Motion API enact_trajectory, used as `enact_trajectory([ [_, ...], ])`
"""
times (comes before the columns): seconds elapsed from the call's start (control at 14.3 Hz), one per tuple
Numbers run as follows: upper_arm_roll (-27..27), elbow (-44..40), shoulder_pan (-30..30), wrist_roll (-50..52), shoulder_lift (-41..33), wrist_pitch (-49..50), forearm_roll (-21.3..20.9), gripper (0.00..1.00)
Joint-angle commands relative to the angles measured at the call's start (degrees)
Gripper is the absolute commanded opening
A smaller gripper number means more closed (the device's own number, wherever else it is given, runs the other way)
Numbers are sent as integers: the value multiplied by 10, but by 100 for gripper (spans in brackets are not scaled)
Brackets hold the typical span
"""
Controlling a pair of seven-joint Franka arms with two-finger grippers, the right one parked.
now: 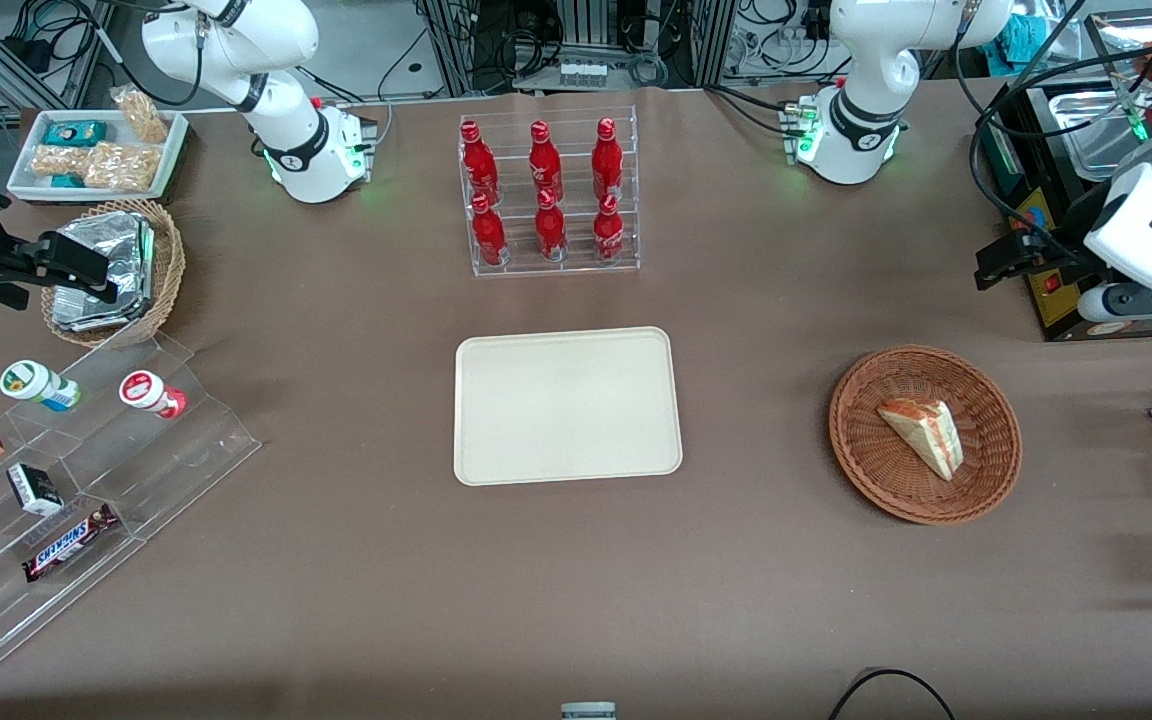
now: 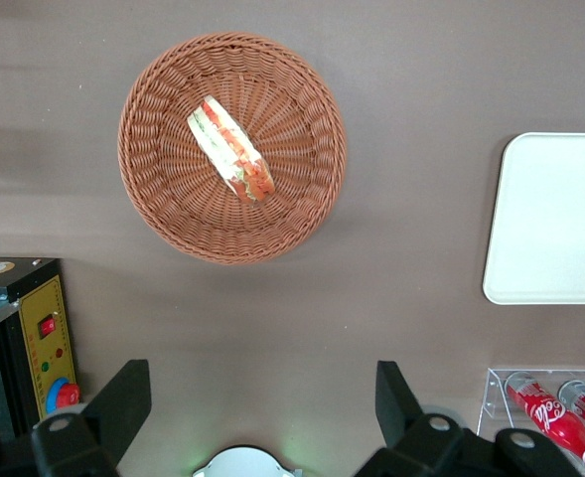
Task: Place sandwich from basket to tray
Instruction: 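Move the left gripper over the sandwich in the wicker basket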
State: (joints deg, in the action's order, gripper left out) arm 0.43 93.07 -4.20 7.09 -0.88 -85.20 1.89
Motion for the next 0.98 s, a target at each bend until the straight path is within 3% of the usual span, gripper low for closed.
enact_trajectory([
  [0.0,8,-1,-11,9,6,24,-2,100],
  [0.35,11,16,11,13,71,-6,-4,100],
  [0.91,11,250,48,27,92,-381,-1,100],
])
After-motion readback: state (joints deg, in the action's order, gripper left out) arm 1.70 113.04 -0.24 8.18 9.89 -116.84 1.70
